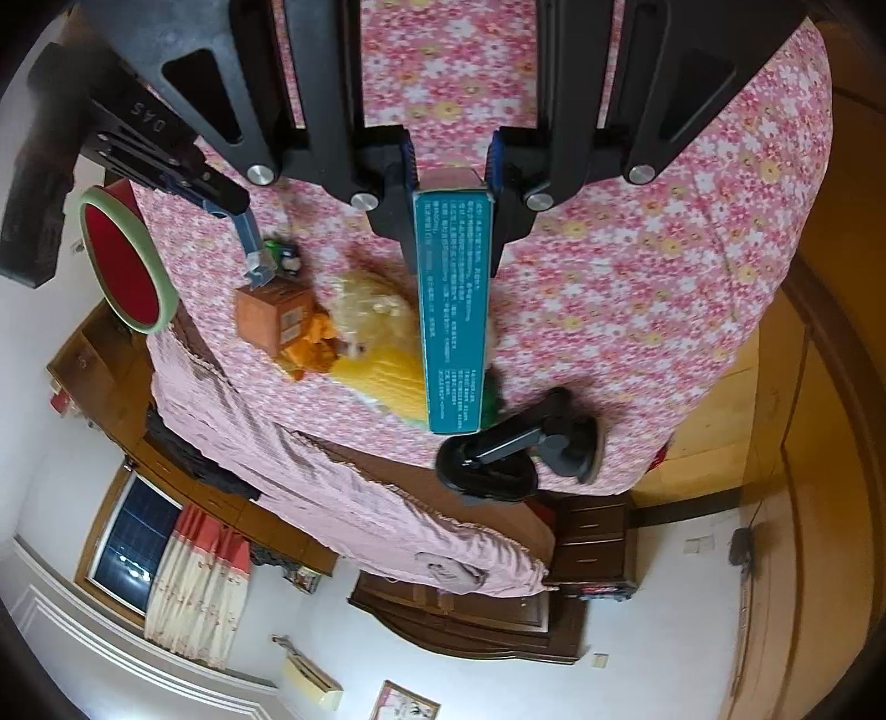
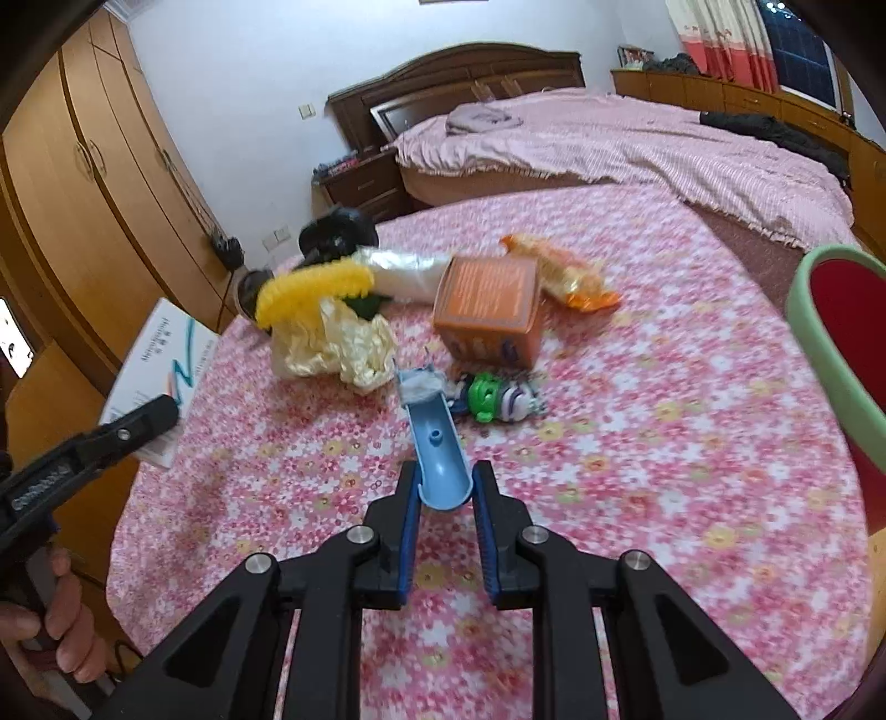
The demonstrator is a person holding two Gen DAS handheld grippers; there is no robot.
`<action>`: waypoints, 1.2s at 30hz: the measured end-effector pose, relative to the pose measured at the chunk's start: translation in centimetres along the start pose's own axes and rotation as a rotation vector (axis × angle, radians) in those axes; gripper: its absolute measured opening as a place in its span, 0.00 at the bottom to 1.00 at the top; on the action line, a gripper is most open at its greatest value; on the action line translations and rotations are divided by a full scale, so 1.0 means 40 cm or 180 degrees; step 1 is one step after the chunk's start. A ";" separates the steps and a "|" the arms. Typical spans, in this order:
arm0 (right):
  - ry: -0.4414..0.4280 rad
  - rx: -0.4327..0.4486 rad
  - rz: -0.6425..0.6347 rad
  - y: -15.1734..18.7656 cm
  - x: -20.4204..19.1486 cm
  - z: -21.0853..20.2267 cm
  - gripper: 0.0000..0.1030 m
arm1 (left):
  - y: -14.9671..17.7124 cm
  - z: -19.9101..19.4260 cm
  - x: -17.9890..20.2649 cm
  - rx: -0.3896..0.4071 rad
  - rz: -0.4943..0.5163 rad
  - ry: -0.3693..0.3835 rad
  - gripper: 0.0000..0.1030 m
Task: Collect trash
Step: 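Grasp the blue plastic piece with the right tool while the left tool holds the teal box, then carry both items over the red bucket while the left tool releases the teal box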
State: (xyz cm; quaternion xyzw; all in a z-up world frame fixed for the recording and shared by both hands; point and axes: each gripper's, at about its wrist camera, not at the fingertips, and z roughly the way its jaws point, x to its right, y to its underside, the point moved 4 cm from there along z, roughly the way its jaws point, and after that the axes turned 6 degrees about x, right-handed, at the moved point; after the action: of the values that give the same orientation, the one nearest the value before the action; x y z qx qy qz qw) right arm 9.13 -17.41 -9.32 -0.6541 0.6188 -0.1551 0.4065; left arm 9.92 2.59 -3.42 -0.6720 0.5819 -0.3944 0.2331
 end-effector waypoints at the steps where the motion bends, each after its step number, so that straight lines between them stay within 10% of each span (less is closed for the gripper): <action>1: 0.0006 0.0036 0.0017 -0.003 0.005 -0.013 0.20 | -0.002 -0.002 0.012 0.0002 0.0024 0.0024 0.18; 36: 0.1105 0.0945 0.0826 -0.107 0.539 -0.370 0.20 | 0.003 0.159 0.695 -0.0523 0.1043 0.1326 0.18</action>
State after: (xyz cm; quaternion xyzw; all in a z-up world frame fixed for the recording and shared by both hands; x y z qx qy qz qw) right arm 5.62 -43.01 -3.51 -0.4660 0.7285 -0.3007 0.4022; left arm 15.29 -25.22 -0.01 -0.4900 0.7482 -0.4326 0.1138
